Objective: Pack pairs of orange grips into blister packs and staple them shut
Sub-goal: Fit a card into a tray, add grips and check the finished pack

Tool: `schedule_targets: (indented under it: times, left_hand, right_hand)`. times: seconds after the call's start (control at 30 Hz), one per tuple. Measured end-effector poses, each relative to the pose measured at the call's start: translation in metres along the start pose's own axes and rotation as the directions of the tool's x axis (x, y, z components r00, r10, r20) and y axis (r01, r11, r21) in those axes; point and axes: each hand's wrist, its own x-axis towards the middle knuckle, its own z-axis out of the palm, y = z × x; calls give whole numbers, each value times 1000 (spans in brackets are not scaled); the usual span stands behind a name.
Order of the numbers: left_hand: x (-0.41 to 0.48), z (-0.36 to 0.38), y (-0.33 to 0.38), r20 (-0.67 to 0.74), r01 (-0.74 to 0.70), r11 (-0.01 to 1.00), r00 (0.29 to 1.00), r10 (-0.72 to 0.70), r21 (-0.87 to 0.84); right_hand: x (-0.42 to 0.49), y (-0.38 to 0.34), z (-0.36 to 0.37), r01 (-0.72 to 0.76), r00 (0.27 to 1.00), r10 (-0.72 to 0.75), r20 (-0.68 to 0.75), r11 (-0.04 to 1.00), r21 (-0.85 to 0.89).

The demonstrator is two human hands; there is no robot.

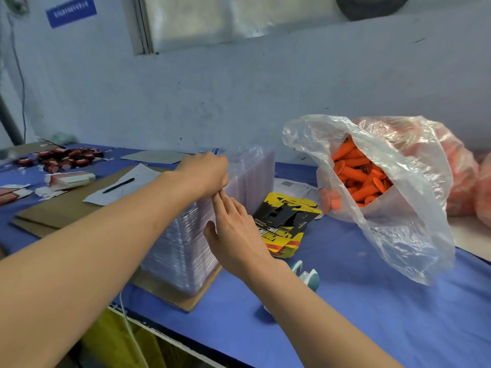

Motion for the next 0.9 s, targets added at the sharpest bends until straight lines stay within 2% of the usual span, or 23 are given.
schedule_targets:
  times: [0.3,0.43,0.6,0.7,0.77,0.8,0.83,0.9]
  left_hand:
    - [1,-2,6,-36,23,996,999,-20,84]
    - [4,-14,2,-111,35,988,994,-19,147]
    - [5,-44,-13,-257,243,958,946,-199,154]
    - [8,-71,-24,-328,288,949,915,-234,127]
    - [9,-91,-29,-381,286,950,898,-221,124]
    - [9,-101,-30,-409,279,953,888,-209,120]
    - [8,-110,-30,-439,272,955,877,-195,119]
    - [3,-128,-27,-492,246,961,857,-155,126]
  right_hand:
    - [0,5,-8,46,999,-43,31,994,-101]
    - [0,7,-13,44,999,-41,27,988,-146]
    - [5,6,-17,47,996,-39,74,992,-116]
    - [10,8,-24,54,995,-45,92,993,-108]
    - [16,9,-31,-19,998,19,66,1000,0]
    - [19,9,-36,-92,995,87,39,988,121]
    - [23,10,-43,-166,985,170,12,948,271]
    - [28,15,-61,-275,940,342,-12,775,569]
